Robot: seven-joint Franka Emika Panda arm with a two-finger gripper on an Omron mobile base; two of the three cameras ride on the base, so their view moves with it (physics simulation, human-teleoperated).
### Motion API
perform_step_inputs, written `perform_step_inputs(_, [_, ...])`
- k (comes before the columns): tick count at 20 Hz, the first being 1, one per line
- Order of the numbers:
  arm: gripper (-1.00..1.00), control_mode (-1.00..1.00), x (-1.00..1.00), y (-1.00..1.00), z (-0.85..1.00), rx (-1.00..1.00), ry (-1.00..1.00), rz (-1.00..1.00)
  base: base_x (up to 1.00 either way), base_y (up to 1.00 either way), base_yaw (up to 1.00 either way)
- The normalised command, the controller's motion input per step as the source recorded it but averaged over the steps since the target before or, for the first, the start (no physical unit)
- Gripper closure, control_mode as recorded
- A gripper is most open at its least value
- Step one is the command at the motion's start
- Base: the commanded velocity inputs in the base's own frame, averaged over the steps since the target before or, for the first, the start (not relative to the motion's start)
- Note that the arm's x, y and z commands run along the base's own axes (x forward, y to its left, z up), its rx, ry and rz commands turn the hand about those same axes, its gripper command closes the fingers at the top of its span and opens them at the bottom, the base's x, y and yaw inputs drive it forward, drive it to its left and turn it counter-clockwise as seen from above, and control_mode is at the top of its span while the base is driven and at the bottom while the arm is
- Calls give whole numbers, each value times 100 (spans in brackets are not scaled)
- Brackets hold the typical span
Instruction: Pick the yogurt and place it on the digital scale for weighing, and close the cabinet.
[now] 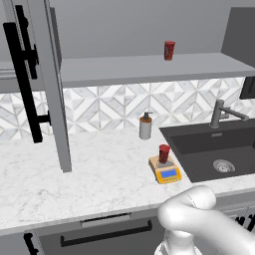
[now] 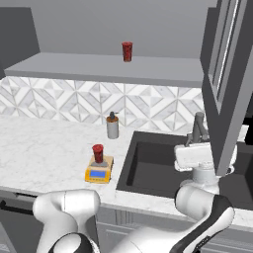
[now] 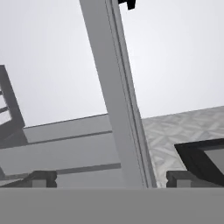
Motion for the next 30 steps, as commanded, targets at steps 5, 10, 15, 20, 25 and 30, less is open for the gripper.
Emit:
perform_step_inputs(5, [-100,-100,2,-60,-9,5,5,4,0,0,0])
perform_step_inputs(10, [-100,-100,1,-70,-11,9,1,4,0,0,0])
perform_step_inputs(15, [-100,-100,8,-56,6,7,0,5,0,0,0])
perform_step_inputs(20, [-100,-100,-6,-4,41,0,0,0,0,0,0])
perform_step_inputs(25, [-100,-100,-9,0,58,-8,0,0,0,0,0])
perform_step_inputs(30, [-100,-100,-65,30,39,-18,-4,0,0,0,0])
